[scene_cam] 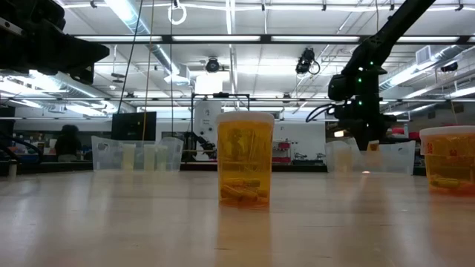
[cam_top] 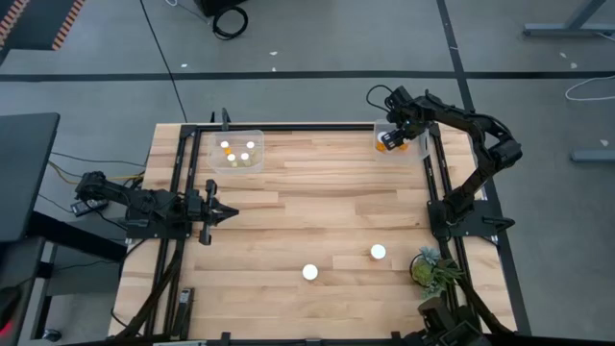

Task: Pick and place medicine bottles into bin by pill shape (circle, oval)
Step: Put the top orange capsule bottle into the right transparent bin, then put the right orange capsule bottle into the right transparent bin

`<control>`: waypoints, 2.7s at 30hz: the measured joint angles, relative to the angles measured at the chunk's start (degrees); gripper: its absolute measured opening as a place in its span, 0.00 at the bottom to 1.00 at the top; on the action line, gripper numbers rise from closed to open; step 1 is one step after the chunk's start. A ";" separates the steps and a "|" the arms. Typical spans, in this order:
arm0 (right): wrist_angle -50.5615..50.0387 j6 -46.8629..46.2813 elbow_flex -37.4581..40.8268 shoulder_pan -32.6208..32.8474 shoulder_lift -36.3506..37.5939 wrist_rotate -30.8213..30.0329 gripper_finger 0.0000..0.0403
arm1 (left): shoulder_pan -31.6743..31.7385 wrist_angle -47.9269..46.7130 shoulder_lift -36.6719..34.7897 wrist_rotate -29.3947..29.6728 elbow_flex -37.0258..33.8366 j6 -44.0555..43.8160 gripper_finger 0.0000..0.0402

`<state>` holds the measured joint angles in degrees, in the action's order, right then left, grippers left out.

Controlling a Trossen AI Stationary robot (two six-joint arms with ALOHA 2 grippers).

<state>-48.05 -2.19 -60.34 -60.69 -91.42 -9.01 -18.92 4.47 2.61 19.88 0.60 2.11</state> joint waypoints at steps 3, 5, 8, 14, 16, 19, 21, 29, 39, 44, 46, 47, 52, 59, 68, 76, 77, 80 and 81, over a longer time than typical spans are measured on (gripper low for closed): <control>0.02 -0.74 0.00 0.07 -0.02 0.12 0.55 | 0.00 0.00 0.00 0.00 0.00 0.04 0.07; 0.02 -1.11 0.00 0.09 -0.02 0.50 0.55 | -0.01 0.00 -0.01 0.00 0.00 0.07 0.08; 0.02 -1.58 0.00 0.08 -0.02 0.60 0.55 | -0.01 0.00 0.00 0.00 0.00 0.07 0.09; 0.13 -1.90 0.10 0.09 -0.02 0.69 0.55 | -0.01 0.00 0.01 0.00 0.00 0.09 0.07; 1.34 -1.90 1.06 0.11 -0.02 0.95 0.55 | -0.02 0.00 0.01 0.00 0.00 0.09 0.06; 3.24 -1.35 3.16 0.11 -0.03 1.73 0.55 | -0.01 0.00 -0.01 0.00 0.00 0.09 0.06; 4.07 -0.79 3.78 0.12 0.04 1.76 0.55 | -0.01 0.00 0.00 0.00 0.00 0.11 0.06; 5.71 -0.59 3.94 0.83 -0.13 1.72 0.58 | -0.02 0.00 -0.01 0.00 0.00 0.11 0.09; 5.79 -0.13 1.26 0.82 -0.13 1.19 0.66 | -0.02 0.00 -0.01 0.00 0.00 0.07 0.06; 2.51 -0.61 -2.12 0.83 -0.13 -0.33 0.67 | -0.02 0.00 -0.02 0.00 0.00 0.07 0.07; 1.12 -0.64 -3.40 0.83 -0.13 -1.17 0.67 | 0.00 0.00 -0.02 0.00 0.00 0.09 0.07; 0.49 -0.67 -4.04 0.83 -0.13 -1.42 0.67 | -0.02 0.00 -0.02 0.00 0.00 0.07 0.08; -3.60 -0.73 -7.65 1.14 -0.11 -1.51 0.67 | -0.02 0.00 -0.02 0.00 0.00 0.07 0.09; -3.61 0.30 -11.26 7.03 -0.07 -1.60 0.67 | -0.02 0.00 -0.01 0.00 -0.01 0.08 0.06; -2.93 -0.18 -13.33 17.06 -0.02 -4.38 0.67 | -0.02 0.00 -0.02 0.02 0.00 0.07 0.08; -1.29 1.04 -13.33 24.17 -0.02 -1.17 0.67 | -0.01 0.00 -0.01 0.00 -0.01 0.04 0.08; -1.15 1.79 -13.33 25.02 -0.02 0.07 0.67 | 0.00 0.00 -0.02 0.00 0.00 0.04 0.08; -0.93 4.03 -13.33 28.01 -0.02 4.06 0.67 | -0.02 0.00 -0.01 0.00 0.00 0.04 0.07; -0.88 4.51 -13.33 29.14 -0.02 5.22 0.67 | -0.02 0.00 0.00 0.00 0.00 0.04 0.06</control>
<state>-48.93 2.32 -73.67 -31.55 -91.44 -3.79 -18.93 4.47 2.61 19.88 0.60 2.15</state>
